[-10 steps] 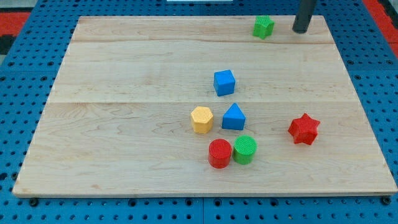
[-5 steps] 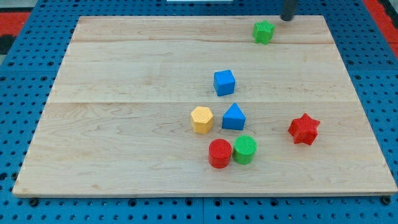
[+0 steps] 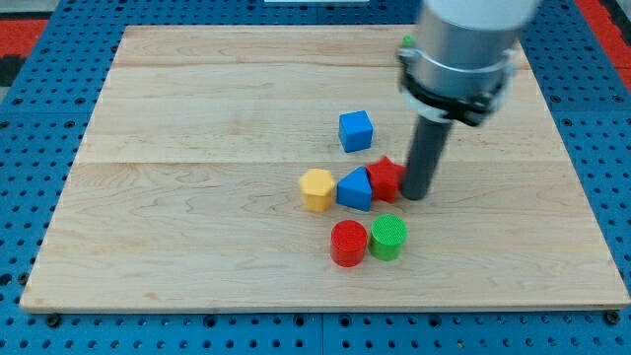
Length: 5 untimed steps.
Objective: Slide the red star closer to blue cube
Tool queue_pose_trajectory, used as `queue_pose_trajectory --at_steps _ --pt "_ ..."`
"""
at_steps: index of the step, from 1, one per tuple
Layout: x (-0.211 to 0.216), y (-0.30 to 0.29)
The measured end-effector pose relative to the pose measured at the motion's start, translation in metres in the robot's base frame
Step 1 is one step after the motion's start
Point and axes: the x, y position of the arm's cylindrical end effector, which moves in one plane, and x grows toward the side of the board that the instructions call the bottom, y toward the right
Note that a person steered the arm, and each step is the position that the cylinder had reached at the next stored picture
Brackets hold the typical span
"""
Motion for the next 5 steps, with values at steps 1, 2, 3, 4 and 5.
queue_pose_trajectory --at_steps 1,2,3,4,5 --pt "0.052 0.013" --pt "0.024 -0.038" --pt "-0.026 -0.036" --pt "-0.047 -0.012" --pt "-0.101 -0.017"
